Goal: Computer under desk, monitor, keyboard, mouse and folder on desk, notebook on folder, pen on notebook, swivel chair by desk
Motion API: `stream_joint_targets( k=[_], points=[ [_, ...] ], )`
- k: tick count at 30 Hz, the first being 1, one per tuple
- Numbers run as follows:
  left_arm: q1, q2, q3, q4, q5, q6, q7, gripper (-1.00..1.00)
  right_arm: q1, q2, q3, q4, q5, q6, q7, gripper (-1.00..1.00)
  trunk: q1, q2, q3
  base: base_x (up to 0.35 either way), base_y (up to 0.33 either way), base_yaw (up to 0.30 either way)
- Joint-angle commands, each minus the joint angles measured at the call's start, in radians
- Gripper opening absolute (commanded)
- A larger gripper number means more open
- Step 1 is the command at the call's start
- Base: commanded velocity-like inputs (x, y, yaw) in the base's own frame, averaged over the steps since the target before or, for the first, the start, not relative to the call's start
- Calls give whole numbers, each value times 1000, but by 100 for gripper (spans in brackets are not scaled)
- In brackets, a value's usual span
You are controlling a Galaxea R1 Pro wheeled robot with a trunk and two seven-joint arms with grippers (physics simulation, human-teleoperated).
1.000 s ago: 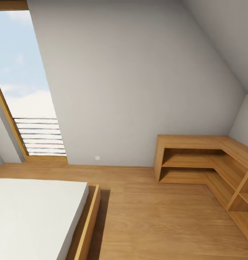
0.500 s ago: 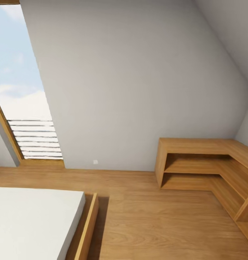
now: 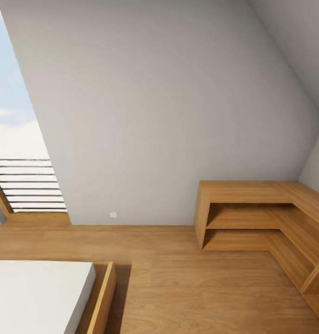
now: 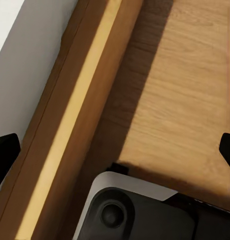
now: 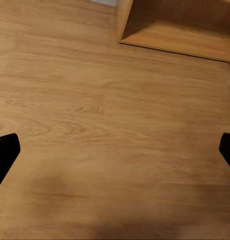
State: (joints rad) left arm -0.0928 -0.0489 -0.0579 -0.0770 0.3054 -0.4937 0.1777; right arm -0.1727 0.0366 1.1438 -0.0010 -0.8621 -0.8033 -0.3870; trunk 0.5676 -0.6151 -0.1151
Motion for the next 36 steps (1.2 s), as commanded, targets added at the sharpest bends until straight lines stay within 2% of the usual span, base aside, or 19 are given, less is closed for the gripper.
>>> stream_joint_targets(
  k=[1,14,23,24,25,28,36],
  points=[
    [-1,0,-7,0,3,-2,6,100,-1,0,9,0,-1,0,-9,100,1,-1,-2,322,-98,-12],
    [-1,0,-7,0,3,-2,6,100,-1,0,11,1,0,0,-8,100,1,-1,-1,321,-99,-25],
    [-1,7,-5,0,5,-2,5,100,23,-12,11,7,-2,-10,-9,100,1,-1,7,318,-131,-194],
    [-1,6,-5,0,5,-2,5,100,31,-14,11,8,-3,-17,-9,100,1,-1,8,307,-95,-197],
    [-1,6,-6,0,5,-2,4,100,44,-16,11,8,-3,-55,-9,100,1,-1,9,302,-33,-199],
    [-1,6,-6,0,4,-2,3,100,48,-16,11,9,-3,-82,-9,100,1,-1,12,302,-18,-206],
    [-1,6,-6,0,4,-2,3,100,50,-16,11,9,-3,-93,-8,100,1,-1,16,297,-2,-264]
  ],
)
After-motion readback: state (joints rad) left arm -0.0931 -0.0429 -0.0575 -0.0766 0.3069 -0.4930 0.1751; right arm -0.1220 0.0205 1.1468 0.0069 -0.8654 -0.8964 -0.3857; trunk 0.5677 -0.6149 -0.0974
